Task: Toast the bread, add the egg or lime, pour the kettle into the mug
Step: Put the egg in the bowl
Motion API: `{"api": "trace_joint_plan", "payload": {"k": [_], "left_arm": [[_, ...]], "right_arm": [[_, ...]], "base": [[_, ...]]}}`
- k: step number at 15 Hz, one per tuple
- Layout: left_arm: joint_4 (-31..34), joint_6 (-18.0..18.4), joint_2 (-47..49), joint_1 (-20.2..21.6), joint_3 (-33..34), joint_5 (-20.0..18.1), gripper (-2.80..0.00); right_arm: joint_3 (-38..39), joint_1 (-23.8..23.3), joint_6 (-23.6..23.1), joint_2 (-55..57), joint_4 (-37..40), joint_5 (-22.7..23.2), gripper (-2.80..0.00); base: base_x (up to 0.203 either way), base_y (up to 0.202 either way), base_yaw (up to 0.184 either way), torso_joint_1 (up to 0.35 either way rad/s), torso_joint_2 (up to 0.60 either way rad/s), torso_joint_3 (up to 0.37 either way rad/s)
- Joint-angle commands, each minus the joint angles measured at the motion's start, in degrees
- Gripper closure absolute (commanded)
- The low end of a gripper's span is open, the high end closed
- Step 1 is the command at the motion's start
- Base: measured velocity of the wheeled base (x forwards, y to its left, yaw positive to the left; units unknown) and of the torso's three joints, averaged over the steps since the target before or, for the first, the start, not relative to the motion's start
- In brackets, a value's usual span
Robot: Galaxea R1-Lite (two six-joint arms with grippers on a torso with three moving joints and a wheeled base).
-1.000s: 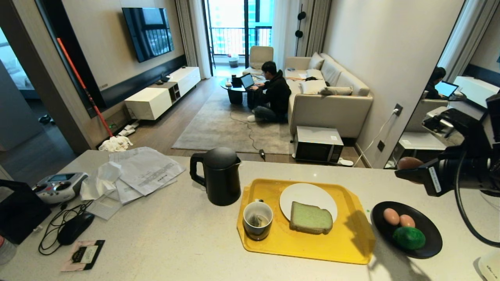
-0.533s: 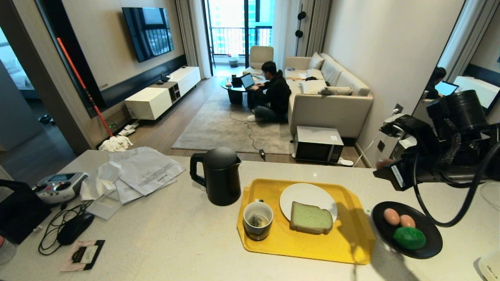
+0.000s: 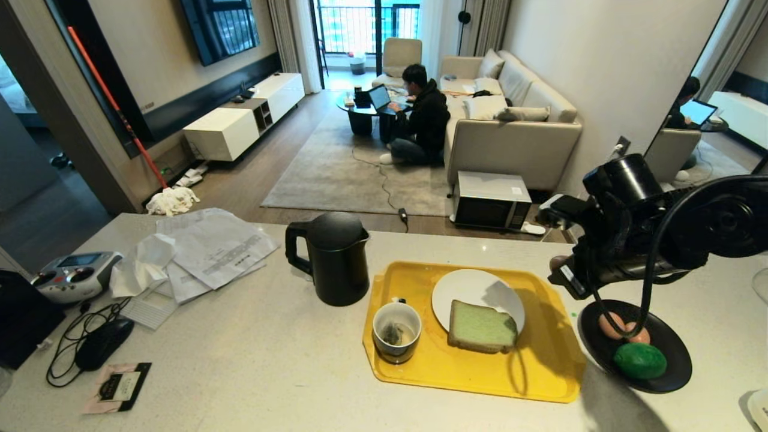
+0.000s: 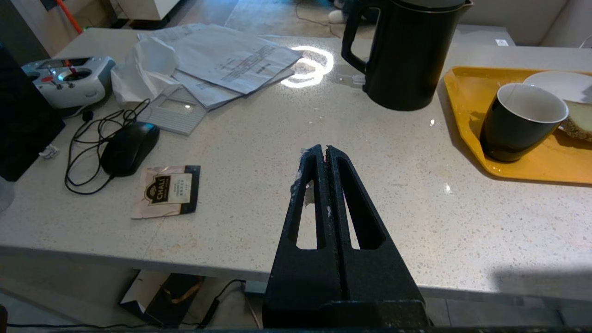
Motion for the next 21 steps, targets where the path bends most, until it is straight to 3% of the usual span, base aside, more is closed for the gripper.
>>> {"api": "trace_joint_plan", "payload": {"k": [1,6,13,21], "left_arm": [[-0.02,0.01,0.00,0.00,0.00,0.02,0.00],[-0.02,0.01,-0.04,0.00,0.00,0.02,0.00],[-0.02,-0.08,-0.04,0.00,0.00,0.02,0.00],[-0.02,-0.08,-0.03,0.00,0.00,0.02,0.00]], "right_arm": [[-0.68,0.15,-1.84,2.16,0.44,-0.12,0.00],[-1.56,0.82,-5.12,4.50,0.44,-0.13,0.00],[-7.66,3.79,-5.08,10.57,0.53,-0.25,0.00],[-15.86,6.53,-5.14,17.93,0.95,-3.84,0.00]], "base": [[0.000,0.000,0.000,0.005,0.00,-0.194],[0.000,0.000,0.000,0.007,0.01,-0.197],[0.000,0.000,0.000,0.002,0.00,-0.079],[0.000,0.000,0.000,0.002,0.00,-0.109]]}}
